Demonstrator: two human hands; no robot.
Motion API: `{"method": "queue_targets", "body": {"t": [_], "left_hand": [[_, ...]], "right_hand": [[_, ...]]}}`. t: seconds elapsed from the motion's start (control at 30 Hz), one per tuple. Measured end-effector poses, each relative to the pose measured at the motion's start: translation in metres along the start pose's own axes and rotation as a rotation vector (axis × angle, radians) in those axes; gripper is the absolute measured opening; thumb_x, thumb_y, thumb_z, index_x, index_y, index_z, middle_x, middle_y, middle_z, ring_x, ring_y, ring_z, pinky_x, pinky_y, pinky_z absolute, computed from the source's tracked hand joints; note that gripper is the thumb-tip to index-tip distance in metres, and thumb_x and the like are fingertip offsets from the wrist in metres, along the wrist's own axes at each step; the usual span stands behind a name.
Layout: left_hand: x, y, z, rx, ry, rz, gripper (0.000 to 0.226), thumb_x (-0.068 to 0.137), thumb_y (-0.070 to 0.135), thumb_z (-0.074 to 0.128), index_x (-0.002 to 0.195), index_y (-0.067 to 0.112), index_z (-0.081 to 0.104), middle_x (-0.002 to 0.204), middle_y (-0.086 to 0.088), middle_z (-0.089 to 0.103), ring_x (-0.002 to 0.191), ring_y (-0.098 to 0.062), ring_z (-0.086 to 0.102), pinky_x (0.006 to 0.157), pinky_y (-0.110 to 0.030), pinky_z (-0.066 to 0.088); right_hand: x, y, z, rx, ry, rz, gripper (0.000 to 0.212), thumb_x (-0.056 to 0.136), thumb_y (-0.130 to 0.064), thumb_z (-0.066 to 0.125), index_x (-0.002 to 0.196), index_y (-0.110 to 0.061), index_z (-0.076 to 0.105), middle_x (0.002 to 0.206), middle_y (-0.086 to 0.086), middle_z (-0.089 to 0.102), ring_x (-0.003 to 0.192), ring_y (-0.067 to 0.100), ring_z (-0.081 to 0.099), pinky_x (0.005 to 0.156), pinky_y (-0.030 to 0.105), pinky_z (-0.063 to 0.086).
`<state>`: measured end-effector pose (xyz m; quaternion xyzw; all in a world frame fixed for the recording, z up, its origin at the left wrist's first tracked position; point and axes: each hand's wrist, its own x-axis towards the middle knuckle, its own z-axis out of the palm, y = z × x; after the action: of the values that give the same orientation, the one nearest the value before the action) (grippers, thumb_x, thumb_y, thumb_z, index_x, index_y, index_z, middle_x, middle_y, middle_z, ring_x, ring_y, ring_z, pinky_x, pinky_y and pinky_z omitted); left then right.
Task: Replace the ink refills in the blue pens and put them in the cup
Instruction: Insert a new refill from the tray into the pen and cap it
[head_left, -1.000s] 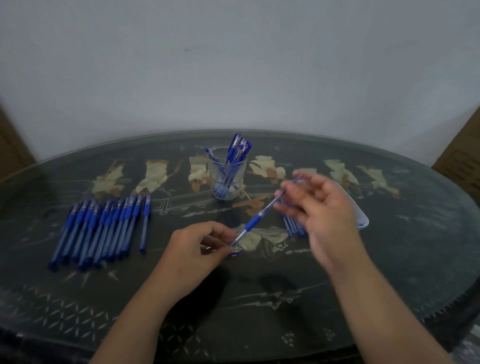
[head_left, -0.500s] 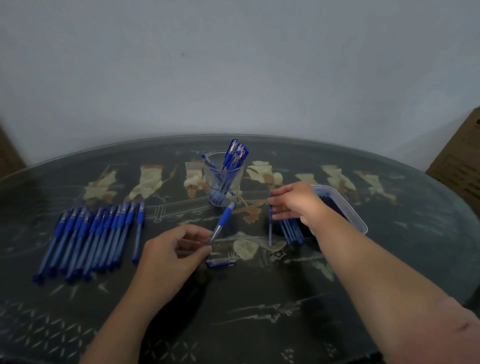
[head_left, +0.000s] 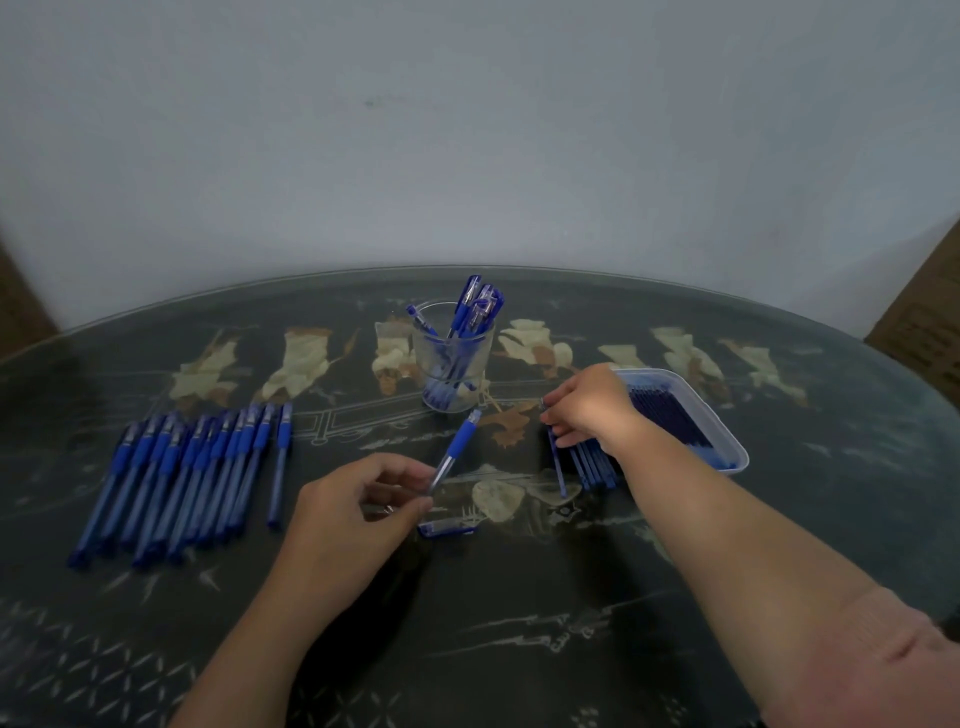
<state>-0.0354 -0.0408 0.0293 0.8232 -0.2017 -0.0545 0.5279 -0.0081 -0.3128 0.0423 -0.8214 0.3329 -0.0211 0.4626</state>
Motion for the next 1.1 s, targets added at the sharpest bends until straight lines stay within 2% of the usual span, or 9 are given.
{"method": "queue_targets", "body": {"t": [0.23,0.37,0.53,0.67,0.9,1.1], "left_hand": [[0.0003,0.0003,0.0012,-0.01,-0.015,-0.02,0.027,0.077,0.006,0.078,0.087,0.03,0.073,0.087,0.016,0.073,0.081,0.001,0.067,0.076,-0.022,0.055],[0.0007,0.0001,0.0009,-0.003,-0.016,-0.015,0.026,0.078,0.007,0.078,0.087,0.031,0.072,0.087,0.017,0.072,0.082,0.001,0.067,0.074,-0.02,0.054],[0.0012,-0.0014,0.0003,0.0,-0.014,-0.009,0.027,0.078,0.007,0.078,0.086,0.032,0.072,0.086,0.017,0.072,0.08,0.002,0.066,0.073,-0.019,0.054],[0.0012,-0.0016,-0.0002,0.005,-0.019,-0.007,0.027,0.078,0.008,0.078,0.087,0.033,0.072,0.087,0.018,0.072,0.082,0.001,0.066,0.075,-0.022,0.055],[0.002,-0.0031,-0.0013,0.009,-0.009,-0.004,0.027,0.077,0.008,0.078,0.087,0.033,0.072,0.087,0.018,0.072,0.082,0.001,0.067,0.076,-0.023,0.055],[0.0019,-0.001,-0.0004,0.018,-0.004,-0.005,0.027,0.078,0.01,0.077,0.087,0.034,0.071,0.088,0.023,0.07,0.082,0.005,0.065,0.071,-0.017,0.053]], "right_hand": [[-0.0005,0.0017,0.0026,-0.053,0.028,-0.024,0.012,0.088,0.004,0.067,0.098,-0.002,0.071,0.087,0.014,0.071,0.073,0.022,0.068,0.064,0.034,0.062],[-0.0012,0.0005,0.0036,-0.072,0.037,-0.023,0.009,0.088,0.004,0.068,0.09,-0.005,0.071,0.094,0.017,0.072,0.081,0.027,0.071,0.064,0.033,0.061],[0.0009,-0.0007,0.0029,-0.117,0.056,-0.035,0.008,0.089,0.002,0.067,0.092,-0.003,0.072,0.092,0.019,0.072,0.074,0.026,0.067,0.063,0.032,0.061],[0.0024,-0.001,0.0018,-0.172,0.06,-0.069,0.01,0.089,0.002,0.066,0.089,-0.006,0.073,0.093,0.017,0.072,0.083,0.031,0.071,0.068,0.037,0.062],[0.0047,-0.0012,0.0005,-0.26,0.101,-0.114,0.016,0.088,0.004,0.065,0.091,-0.008,0.075,0.07,0.003,0.064,0.077,0.029,0.071,0.069,0.04,0.062],[0.0047,0.0031,0.0018,-0.259,0.116,-0.121,0.018,0.089,0.004,0.063,0.087,-0.011,0.073,0.087,0.011,0.069,0.081,0.03,0.071,0.071,0.045,0.062]]}}
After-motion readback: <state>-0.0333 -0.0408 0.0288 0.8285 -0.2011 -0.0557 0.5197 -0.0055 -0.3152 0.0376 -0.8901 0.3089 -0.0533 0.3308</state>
